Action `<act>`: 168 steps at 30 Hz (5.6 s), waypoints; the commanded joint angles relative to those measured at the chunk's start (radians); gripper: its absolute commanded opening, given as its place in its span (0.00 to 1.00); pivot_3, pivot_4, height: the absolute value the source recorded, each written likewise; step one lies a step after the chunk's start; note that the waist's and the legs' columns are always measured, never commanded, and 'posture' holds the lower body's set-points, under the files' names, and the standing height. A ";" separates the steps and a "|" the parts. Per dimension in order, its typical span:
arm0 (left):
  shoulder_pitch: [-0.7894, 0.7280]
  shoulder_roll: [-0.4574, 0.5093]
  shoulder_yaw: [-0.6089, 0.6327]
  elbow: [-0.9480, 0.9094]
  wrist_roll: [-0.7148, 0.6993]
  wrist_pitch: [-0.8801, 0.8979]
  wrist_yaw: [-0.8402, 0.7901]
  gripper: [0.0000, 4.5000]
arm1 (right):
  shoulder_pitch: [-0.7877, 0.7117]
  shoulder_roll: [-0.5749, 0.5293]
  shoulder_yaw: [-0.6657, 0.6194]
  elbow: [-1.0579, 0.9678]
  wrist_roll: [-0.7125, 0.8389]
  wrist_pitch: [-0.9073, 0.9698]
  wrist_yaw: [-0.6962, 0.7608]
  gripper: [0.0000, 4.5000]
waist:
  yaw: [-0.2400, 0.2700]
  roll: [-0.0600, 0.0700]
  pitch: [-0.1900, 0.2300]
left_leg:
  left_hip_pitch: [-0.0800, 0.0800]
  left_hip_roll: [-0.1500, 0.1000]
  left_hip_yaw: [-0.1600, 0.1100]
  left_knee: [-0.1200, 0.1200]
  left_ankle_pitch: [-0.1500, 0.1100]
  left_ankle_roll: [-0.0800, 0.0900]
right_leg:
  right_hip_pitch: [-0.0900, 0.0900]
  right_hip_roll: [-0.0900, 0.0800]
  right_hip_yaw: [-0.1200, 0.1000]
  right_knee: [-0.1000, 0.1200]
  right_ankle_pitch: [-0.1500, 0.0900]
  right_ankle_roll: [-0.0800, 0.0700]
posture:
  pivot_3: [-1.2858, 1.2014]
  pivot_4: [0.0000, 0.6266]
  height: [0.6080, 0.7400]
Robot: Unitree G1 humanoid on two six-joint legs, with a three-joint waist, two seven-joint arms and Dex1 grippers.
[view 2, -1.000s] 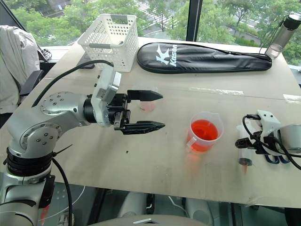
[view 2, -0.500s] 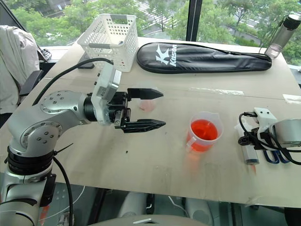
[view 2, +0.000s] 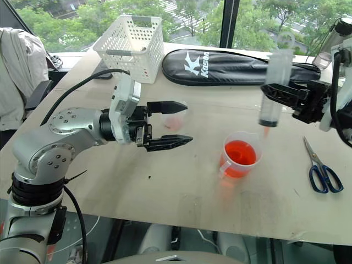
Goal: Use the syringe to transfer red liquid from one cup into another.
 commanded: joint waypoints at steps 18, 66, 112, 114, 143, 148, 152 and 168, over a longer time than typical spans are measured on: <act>-0.195 -0.153 -0.016 0.203 0.071 -0.075 -0.055 1.00 | 0.574 0.514 0.359 -0.342 -1.171 -0.709 0.435 0.33 | 0.003 0.000 0.000 | 0.002 0.000 0.000 0.004 0.000 0.000 | 0.001 0.000 -0.001 0.004 -0.004 0.001 | 0.52 0.24 0.88; -0.421 -0.469 -0.213 0.480 0.464 -0.313 -0.057 0.02 | 0.458 0.750 0.536 -0.263 -1.695 -0.759 0.355 0.32 | -0.005 0.000 0.000 | 0.003 0.000 0.000 0.005 0.000 0.000 | 0.000 0.000 0.001 0.009 -0.001 -0.001 | 0.52 0.24 0.88; -0.498 -0.490 -0.162 0.548 0.458 -0.388 -0.123 0.00 | 0.628 0.709 0.501 -0.320 -1.554 -0.724 0.401 0.32 | -0.004 0.000 0.000 | 0.002 0.000 0.000 0.005 0.000 0.000 | 0.000 0.000 0.000 0.009 -0.001 -0.001 | 0.52 0.24 0.88; -0.500 -0.490 -0.162 0.553 0.458 -0.391 -0.123 0.00 | 0.626 0.711 0.501 -0.324 -1.553 -0.718 0.398 0.32 | -0.004 0.000 0.000 | 0.002 0.000 0.000 0.005 0.000 0.000 | 0.000 0.000 0.000 0.009 -0.001 -0.001 | 0.52 0.24 0.88; -0.475 -0.490 -0.141 0.530 0.391 -0.350 -0.149 0.09 | 0.587 0.738 0.482 -0.341 -1.534 -0.713 0.370 0.32 | -0.004 0.000 0.000 | 0.002 0.000 0.000 0.005 0.000 0.000 | 0.000 0.000 0.000 0.009 -0.001 -0.001 | 0.52 0.24 0.88; -0.463 -0.465 -0.105 0.500 0.326 -0.271 -0.156 0.57 | 0.548 0.761 0.445 -0.359 -1.490 -0.691 0.345 0.32 | -0.006 0.000 0.000 | 0.002 0.000 -0.001 0.005 0.000 0.000 | 0.000 0.001 0.000 0.010 -0.001 -0.001 | 0.52 0.24 0.88; -0.445 -0.443 -0.055 0.470 0.251 -0.202 -0.161 1.00 | 0.537 0.762 0.423 -0.377 -1.457 -0.674 0.342 0.32 | -0.004 0.000 0.000 | 0.002 0.000 -0.001 0.005 0.000 0.000 | 0.000 0.000 0.000 0.009 -0.001 0.000 | 0.52 0.24 0.88; -0.411 -0.424 0.084 0.551 0.210 -0.153 0.002 1.00 | 0.566 0.691 0.264 -0.409 -1.218 -0.632 0.375 0.32 | -0.004 0.000 0.000 | 0.002 -0.001 -0.001 0.005 0.000 0.000 | 0.000 0.000 0.000 0.010 -0.001 0.000 | 0.52 0.24 0.88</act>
